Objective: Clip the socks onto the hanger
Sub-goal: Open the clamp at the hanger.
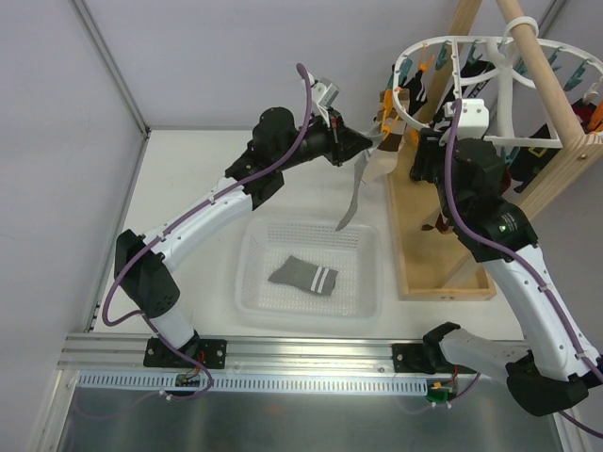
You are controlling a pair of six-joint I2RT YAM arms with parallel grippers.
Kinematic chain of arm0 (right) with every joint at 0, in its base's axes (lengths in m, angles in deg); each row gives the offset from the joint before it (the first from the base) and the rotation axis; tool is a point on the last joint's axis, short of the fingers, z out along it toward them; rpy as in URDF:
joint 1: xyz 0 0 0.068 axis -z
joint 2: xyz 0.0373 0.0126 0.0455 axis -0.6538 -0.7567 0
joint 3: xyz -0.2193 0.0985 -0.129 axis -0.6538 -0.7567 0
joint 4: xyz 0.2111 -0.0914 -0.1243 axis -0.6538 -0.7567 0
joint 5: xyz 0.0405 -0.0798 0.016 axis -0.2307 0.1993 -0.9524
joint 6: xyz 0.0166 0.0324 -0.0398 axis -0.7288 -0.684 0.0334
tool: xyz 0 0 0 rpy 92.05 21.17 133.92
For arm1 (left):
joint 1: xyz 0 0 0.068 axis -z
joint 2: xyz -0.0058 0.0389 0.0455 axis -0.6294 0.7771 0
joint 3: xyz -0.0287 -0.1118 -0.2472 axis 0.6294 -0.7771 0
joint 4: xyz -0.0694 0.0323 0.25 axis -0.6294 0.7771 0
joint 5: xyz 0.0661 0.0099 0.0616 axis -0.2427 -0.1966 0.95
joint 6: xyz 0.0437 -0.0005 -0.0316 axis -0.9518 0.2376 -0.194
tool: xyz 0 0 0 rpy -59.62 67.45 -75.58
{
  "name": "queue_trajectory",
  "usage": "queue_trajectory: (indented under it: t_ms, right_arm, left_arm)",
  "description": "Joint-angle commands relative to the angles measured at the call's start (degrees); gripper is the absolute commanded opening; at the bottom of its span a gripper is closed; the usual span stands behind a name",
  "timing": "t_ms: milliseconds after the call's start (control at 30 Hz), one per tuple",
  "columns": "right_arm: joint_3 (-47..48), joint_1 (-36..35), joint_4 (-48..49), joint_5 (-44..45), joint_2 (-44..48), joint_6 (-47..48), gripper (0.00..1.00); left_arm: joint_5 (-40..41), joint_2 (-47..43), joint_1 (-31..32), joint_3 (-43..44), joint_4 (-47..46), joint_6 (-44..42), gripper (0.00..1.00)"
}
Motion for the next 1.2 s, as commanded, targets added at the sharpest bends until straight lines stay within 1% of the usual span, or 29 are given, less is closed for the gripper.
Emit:
queue_trajectory:
  t_ms: [0, 33, 300, 367, 467, 567, 600, 633, 733, 767, 833, 933, 967, 1033, 1067, 1167]
  right_arm:
    - [-1.02, 0.82, 7.03, -3.57, 1.23, -0.81, 0.60]
    - [-1.20, 0.99, 7.91, -4.53, 1.31, -0.64, 0.61]
    - [-2.16, 1.79, 10.64, -8.05, 0.44, -1.51, 0.63]
    - [-2.43, 1.79, 11.43, -8.41, 0.52, -1.86, 0.59]
    - [-2.25, 1.79, 11.34, -7.44, 1.05, -2.66, 0.54]
    - [-2.25, 1.79, 11.26, -6.30, 2.37, -2.75, 0.48]
    - [-2.17, 1.79, 11.08, -6.04, 2.72, -2.75, 0.48]
    - [-1.90, 1.70, 10.64, -5.60, 3.07, -2.66, 0.46]
    - [-1.37, 1.79, 9.33, -5.60, 3.34, -2.22, 0.43]
    - [-1.11, 1.79, 8.97, -5.60, 3.34, -2.04, 0.43]
    - [-0.93, 1.87, 8.27, -5.86, 3.34, -2.13, 0.43]
    - [-0.93, 1.87, 8.27, -6.56, 3.42, -2.22, 0.41]
    - [-0.85, 1.88, 8.35, -6.56, 3.42, -2.31, 0.41]
    - [-0.23, 1.88, 8.01, -6.91, 3.34, -2.22, 0.41]
    - [0.20, 1.88, 8.00, -6.91, 3.34, -2.48, 0.41]
    - [0.82, 1.88, 7.30, -7.09, 3.51, -2.48, 0.41]
  left_arm:
    - [-1.65, -2.67, -0.67, 0.28, -2.31, -1.34, 0.00]
    - [-1.73, -2.76, -0.67, 0.28, -2.31, -1.43, 0.00]
    - [-2.17, -2.84, -0.58, 0.28, -2.49, -1.25, 0.00]
    - [-2.00, -3.02, -0.67, 0.10, -2.49, -1.52, 0.00]
    - [-0.51, -3.55, -0.67, -0.77, -2.49, -1.78, 0.06]
    - [1.95, -4.42, -0.76, -1.39, -1.79, -1.96, 0.25]
    - [2.22, -4.77, -0.76, -1.39, -1.52, -2.48, 0.30]
    - [2.22, -5.04, -0.76, -1.39, -1.35, -2.92, 0.41]
    - [1.78, -6.71, -0.76, -1.92, -0.82, -3.71, 0.65]
    - [1.78, -7.58, -0.76, -2.18, -0.82, -3.80, 0.69]
    - [1.17, -8.38, -0.58, -2.53, -0.91, -3.63, 0.72]
    - [-3.83, -7.69, 0.21, -1.75, -2.66, -2.93, 0.74]
    - [-7.67, -6.20, 0.56, -1.31, -3.19, -2.14, 0.74]
    - [-10.86, -4.00, 1.53, 0.71, -5.12, -1.35, 0.74]
    - [-13.75, -1.73, 1.88, 1.33, -5.99, -0.91, 0.74]
    - [-15.71, 2.06, 2.23, 2.65, -10.74, 1.10, 0.74]
